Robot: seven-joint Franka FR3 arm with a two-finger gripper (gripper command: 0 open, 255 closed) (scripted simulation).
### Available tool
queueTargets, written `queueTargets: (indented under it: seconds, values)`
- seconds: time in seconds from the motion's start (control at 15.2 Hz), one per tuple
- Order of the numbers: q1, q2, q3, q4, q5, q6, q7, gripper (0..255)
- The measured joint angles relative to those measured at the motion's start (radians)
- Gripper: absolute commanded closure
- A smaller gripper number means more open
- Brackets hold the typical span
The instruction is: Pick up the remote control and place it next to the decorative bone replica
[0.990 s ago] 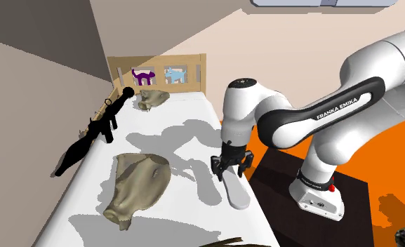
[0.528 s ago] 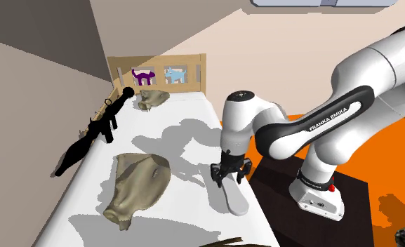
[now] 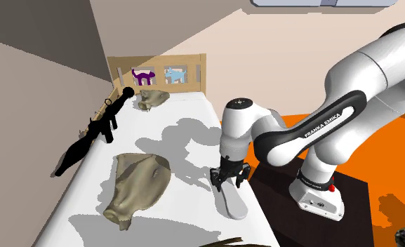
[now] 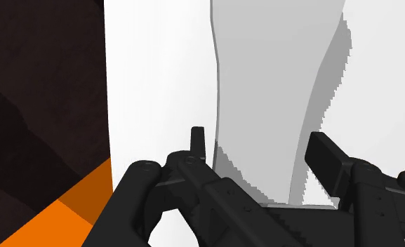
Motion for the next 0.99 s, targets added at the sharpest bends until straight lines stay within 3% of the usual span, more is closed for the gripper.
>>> queueTargets:
  seconds: [0.13, 0.2, 0.59, 0.99]
  values:
    - [0.0, 0.0, 0.0, 0.0, 0.0, 0.0, 0.0, 255]
    - [0.0, 0.0, 0.0, 0.0, 0.0, 0.001, 0.0, 0]
    - [0.0, 0.0, 0.0, 0.0, 0.0, 0.001, 0.0, 0]
    - [0.024, -0.091, -0.07, 0.062, -0.005, -0.151, -0.012, 0]
